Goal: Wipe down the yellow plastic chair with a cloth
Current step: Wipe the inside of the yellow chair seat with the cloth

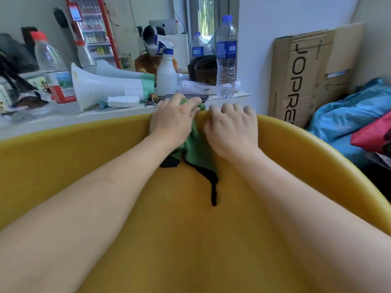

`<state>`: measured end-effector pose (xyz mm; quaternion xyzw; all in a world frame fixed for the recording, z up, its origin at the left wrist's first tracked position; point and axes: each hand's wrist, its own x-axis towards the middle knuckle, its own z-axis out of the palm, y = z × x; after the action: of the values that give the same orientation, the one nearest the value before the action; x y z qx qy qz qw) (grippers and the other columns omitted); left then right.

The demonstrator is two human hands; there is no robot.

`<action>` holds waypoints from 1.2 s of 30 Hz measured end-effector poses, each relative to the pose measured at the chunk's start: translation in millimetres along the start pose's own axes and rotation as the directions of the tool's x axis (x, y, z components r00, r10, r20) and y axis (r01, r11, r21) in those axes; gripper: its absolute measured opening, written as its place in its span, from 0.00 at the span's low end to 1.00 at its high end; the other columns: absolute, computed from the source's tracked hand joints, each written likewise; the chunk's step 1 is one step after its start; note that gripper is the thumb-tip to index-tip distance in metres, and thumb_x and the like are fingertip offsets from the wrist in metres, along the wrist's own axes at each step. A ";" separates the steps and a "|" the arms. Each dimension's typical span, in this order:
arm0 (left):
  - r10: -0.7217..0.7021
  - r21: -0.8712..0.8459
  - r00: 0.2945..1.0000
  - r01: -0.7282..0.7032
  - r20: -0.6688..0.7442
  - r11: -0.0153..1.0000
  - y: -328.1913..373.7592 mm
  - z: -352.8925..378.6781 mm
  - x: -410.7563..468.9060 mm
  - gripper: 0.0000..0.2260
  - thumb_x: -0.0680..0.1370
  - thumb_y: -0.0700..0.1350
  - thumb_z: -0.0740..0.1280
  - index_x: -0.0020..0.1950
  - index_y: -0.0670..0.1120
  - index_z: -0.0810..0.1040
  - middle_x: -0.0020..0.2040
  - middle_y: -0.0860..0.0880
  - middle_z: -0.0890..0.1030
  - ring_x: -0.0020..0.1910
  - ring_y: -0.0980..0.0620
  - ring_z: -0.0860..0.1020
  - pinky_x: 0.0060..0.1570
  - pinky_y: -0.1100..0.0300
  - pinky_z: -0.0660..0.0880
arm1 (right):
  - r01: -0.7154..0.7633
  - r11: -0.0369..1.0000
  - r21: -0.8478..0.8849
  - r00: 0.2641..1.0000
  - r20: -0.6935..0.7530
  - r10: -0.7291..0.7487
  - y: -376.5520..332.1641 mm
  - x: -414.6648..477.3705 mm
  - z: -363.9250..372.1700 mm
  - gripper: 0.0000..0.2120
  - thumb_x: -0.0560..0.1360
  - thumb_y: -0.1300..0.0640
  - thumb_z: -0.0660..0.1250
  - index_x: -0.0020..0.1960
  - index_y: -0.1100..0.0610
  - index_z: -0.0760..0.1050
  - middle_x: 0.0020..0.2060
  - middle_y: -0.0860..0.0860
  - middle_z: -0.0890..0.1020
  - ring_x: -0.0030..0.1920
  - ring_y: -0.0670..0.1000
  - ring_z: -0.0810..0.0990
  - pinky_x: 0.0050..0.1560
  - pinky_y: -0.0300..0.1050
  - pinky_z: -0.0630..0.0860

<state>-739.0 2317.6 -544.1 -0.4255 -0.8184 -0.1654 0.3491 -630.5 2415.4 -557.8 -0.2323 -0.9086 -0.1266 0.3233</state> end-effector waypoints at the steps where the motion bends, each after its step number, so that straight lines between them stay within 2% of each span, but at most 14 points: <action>1: -0.012 0.018 1.000 0.012 -0.001 1.000 -15.8 -3.7 -3.5 0.15 0.82 0.51 0.54 0.66 0.52 0.73 0.58 0.41 0.75 0.56 0.39 0.73 0.53 0.48 0.69 | -0.007 1.000 -0.024 1.000 -0.030 0.006 2.2 -3.2 2.7 0.13 0.76 0.51 0.57 0.52 0.55 0.77 0.44 0.57 0.81 0.46 0.61 0.78 0.46 0.52 0.67; 4: -0.177 0.100 0.984 0.179 -0.030 0.979 -78.6 -20.7 -30.4 0.15 0.82 0.52 0.54 0.66 0.52 0.73 0.59 0.41 0.74 0.57 0.37 0.72 0.51 0.46 0.71 | 0.023 0.999 -0.038 0.999 -0.047 -0.025 7.3 -2.5 4.5 0.16 0.80 0.49 0.53 0.62 0.51 0.73 0.50 0.56 0.80 0.51 0.61 0.76 0.51 0.53 0.65; 7: -0.317 0.138 0.944 0.327 -0.085 0.935 -99.7 -33.8 -50.3 0.15 0.81 0.52 0.56 0.65 0.53 0.74 0.60 0.41 0.75 0.57 0.37 0.72 0.54 0.47 0.70 | -0.071 0.997 0.041 0.997 -0.019 0.072 -10.8 7.2 -1.1 0.19 0.78 0.51 0.53 0.66 0.49 0.72 0.57 0.56 0.79 0.59 0.60 0.74 0.60 0.54 0.63; 10: -0.365 0.134 0.929 0.369 -0.052 0.920 -86.5 -35.2 -47.0 0.15 0.81 0.53 0.55 0.65 0.55 0.73 0.63 0.45 0.73 0.59 0.40 0.70 0.58 0.48 0.66 | 0.097 0.983 0.159 0.993 0.056 -0.107 -80.8 20.4 9.2 0.23 0.78 0.53 0.53 0.73 0.50 0.63 0.68 0.56 0.73 0.69 0.59 0.68 0.70 0.59 0.58; 12: -0.310 0.165 0.951 0.308 -0.013 0.937 -92.0 -38.2 -45.3 0.16 0.81 0.55 0.54 0.67 0.57 0.70 0.64 0.46 0.72 0.62 0.41 0.69 0.59 0.46 0.66 | 0.156 0.967 0.204 0.985 0.045 -0.168 -123.0 27.5 18.8 0.22 0.79 0.53 0.52 0.73 0.51 0.64 0.67 0.56 0.74 0.69 0.59 0.67 0.71 0.61 0.55; 16: -0.188 0.230 0.980 0.170 0.058 0.958 -134.7 -61.6 -54.9 0.16 0.80 0.57 0.54 0.67 0.58 0.70 0.61 0.46 0.72 0.61 0.41 0.68 0.57 0.46 0.67 | 0.134 0.971 0.200 0.985 -0.132 -0.108 -130.1 25.0 38.0 0.19 0.80 0.48 0.53 0.68 0.50 0.69 0.60 0.53 0.77 0.65 0.58 0.71 0.69 0.55 0.53; 20: -0.403 0.300 0.915 0.385 -0.003 0.873 -193.7 -109.7 -97.4 0.17 0.79 0.59 0.55 0.64 0.56 0.73 0.58 0.45 0.73 0.60 0.41 0.68 0.52 0.47 0.66 | 0.098 0.959 0.268 0.991 -0.113 -0.069 -134.1 28.2 36.5 0.18 0.80 0.48 0.54 0.68 0.49 0.70 0.62 0.54 0.76 0.65 0.59 0.69 0.70 0.55 0.51; 22: -0.527 0.258 0.846 0.492 0.083 0.831 -201.1 -122.5 -100.9 0.18 0.78 0.58 0.57 0.66 0.56 0.70 0.63 0.44 0.70 0.64 0.41 0.65 0.58 0.45 0.64 | 0.060 0.954 0.295 0.996 -0.081 -0.038 -141.3 28.9 33.9 0.19 0.80 0.48 0.53 0.68 0.49 0.69 0.63 0.54 0.74 0.68 0.59 0.67 0.72 0.57 0.49; 24: -0.517 0.014 0.809 0.535 0.279 0.845 -188.8 -125.2 -90.1 0.27 0.72 0.55 0.64 0.71 0.57 0.64 0.68 0.44 0.66 0.69 0.41 0.62 0.66 0.42 0.62 | 0.050 0.951 0.304 0.998 -0.055 -0.034 -139.6 26.9 32.9 0.19 0.80 0.49 0.53 0.69 0.49 0.68 0.64 0.54 0.73 0.69 0.59 0.65 0.73 0.57 0.48; 26: -0.347 -0.213 0.833 0.468 0.431 0.857 -173.1 -126.7 -81.6 0.39 0.67 0.47 0.70 0.75 0.56 0.57 0.71 0.44 0.64 0.69 0.41 0.63 0.68 0.43 0.64 | 0.053 0.950 0.309 0.998 -0.039 -0.043 -135.1 27.4 30.0 0.19 0.80 0.49 0.53 0.69 0.48 0.67 0.64 0.54 0.73 0.69 0.58 0.64 0.73 0.57 0.48; 27: -0.261 -0.188 0.846 0.382 0.465 0.905 -170.3 -126.1 -78.1 0.42 0.66 0.45 0.72 0.76 0.56 0.56 0.72 0.45 0.64 0.70 0.41 0.63 0.69 0.45 0.64 | 0.050 0.949 0.311 0.999 -0.029 -0.043 -135.3 28.0 28.2 0.19 0.80 0.48 0.53 0.70 0.47 0.67 0.65 0.54 0.73 0.70 0.58 0.64 0.73 0.57 0.48; 29: -0.181 0.051 0.867 0.178 0.464 0.983 -170.4 -118.8 -64.2 0.41 0.67 0.50 0.75 0.76 0.57 0.58 0.70 0.47 0.65 0.69 0.43 0.62 0.68 0.48 0.62 | 0.049 0.952 0.301 0.999 -0.005 -0.050 -137.8 28.5 24.6 0.20 0.80 0.47 0.53 0.70 0.47 0.66 0.66 0.53 0.72 0.71 0.58 0.64 0.73 0.57 0.48; 31: -0.122 0.216 0.885 0.025 0.450 0.976 -166.5 -107.5 -45.9 0.37 0.66 0.59 0.75 0.72 0.58 0.65 0.66 0.47 0.68 0.67 0.43 0.63 0.64 0.48 0.60 | 0.048 0.954 0.295 0.998 0.023 -0.058 -139.4 29.0 22.5 0.21 0.79 0.46 0.53 0.71 0.47 0.65 0.67 0.53 0.71 0.71 0.58 0.63 0.74 0.58 0.48; 36: -0.087 0.077 0.877 0.057 0.473 0.995 -151.6 -82.0 -29.5 0.29 0.60 0.65 0.76 0.57 0.56 0.74 0.58 0.49 0.79 0.58 0.43 0.75 0.52 0.52 0.73 | 0.067 0.964 0.257 0.997 0.025 -0.076 -135.9 27.8 24.0 0.22 0.79 0.43 0.55 0.71 0.47 0.64 0.67 0.52 0.70 0.71 0.56 0.62 0.73 0.56 0.49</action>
<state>-815.2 2165.5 -503.6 -0.4115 -0.8989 -0.0436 0.1438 -730.7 2317.1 -568.8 -0.1578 -0.9306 -0.0160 0.3300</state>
